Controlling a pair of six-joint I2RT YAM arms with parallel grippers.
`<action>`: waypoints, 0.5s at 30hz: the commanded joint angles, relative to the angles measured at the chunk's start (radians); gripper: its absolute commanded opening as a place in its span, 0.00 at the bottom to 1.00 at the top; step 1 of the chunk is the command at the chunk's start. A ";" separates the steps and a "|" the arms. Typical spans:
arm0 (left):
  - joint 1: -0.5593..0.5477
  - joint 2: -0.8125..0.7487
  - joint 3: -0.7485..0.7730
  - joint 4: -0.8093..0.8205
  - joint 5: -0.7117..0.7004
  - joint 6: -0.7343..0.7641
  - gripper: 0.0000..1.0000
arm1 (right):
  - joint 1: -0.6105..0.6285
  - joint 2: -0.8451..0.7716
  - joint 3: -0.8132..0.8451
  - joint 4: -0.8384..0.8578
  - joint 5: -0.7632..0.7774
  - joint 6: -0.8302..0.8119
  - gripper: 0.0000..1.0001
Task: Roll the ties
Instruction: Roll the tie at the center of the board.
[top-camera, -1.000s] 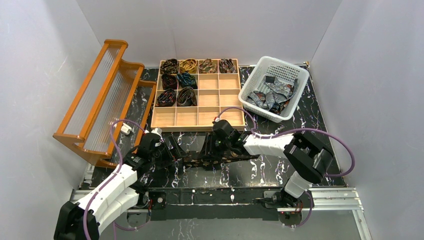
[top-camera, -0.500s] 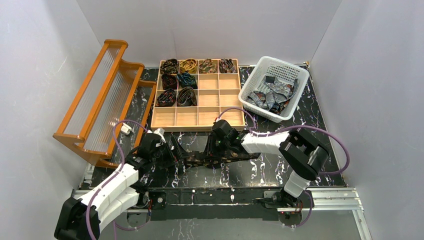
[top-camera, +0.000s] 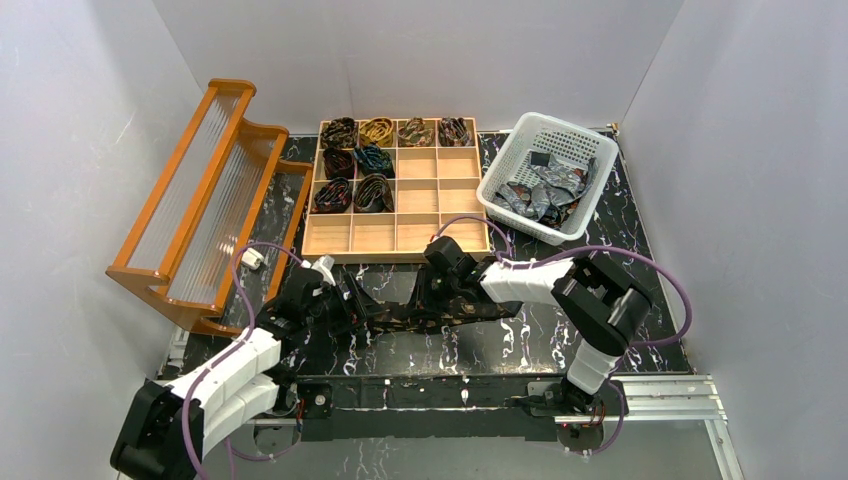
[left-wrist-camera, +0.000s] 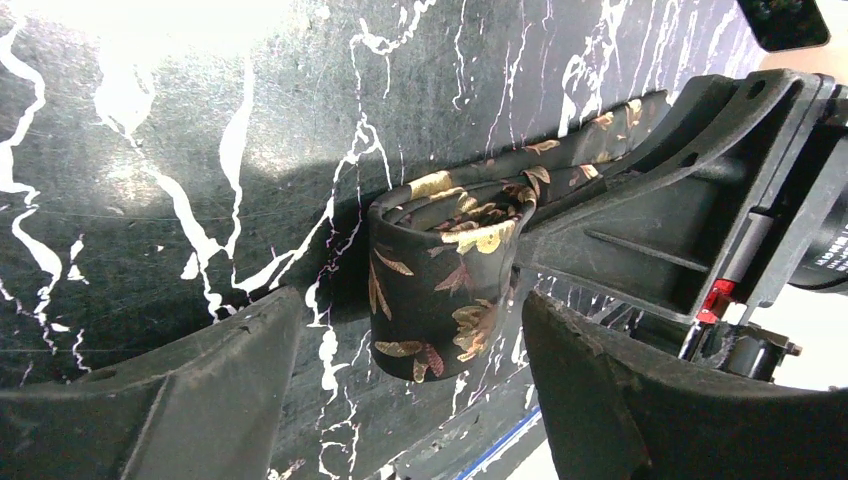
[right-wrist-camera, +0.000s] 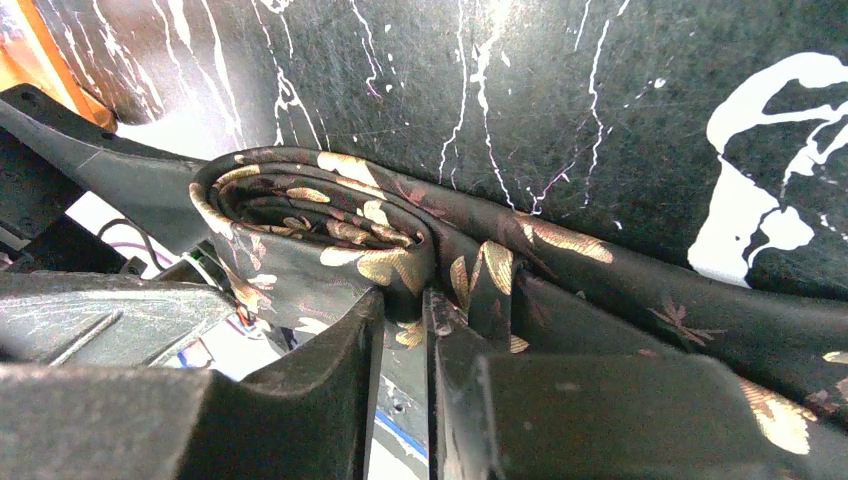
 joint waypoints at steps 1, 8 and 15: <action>0.005 0.012 -0.060 0.036 0.031 -0.039 0.76 | -0.006 0.034 0.001 -0.056 0.029 0.000 0.27; 0.005 0.039 -0.145 0.175 0.028 -0.101 0.70 | -0.010 0.047 -0.005 -0.046 0.010 0.006 0.25; 0.005 0.091 -0.202 0.325 0.033 -0.119 0.68 | -0.015 0.063 -0.006 -0.037 -0.012 0.009 0.24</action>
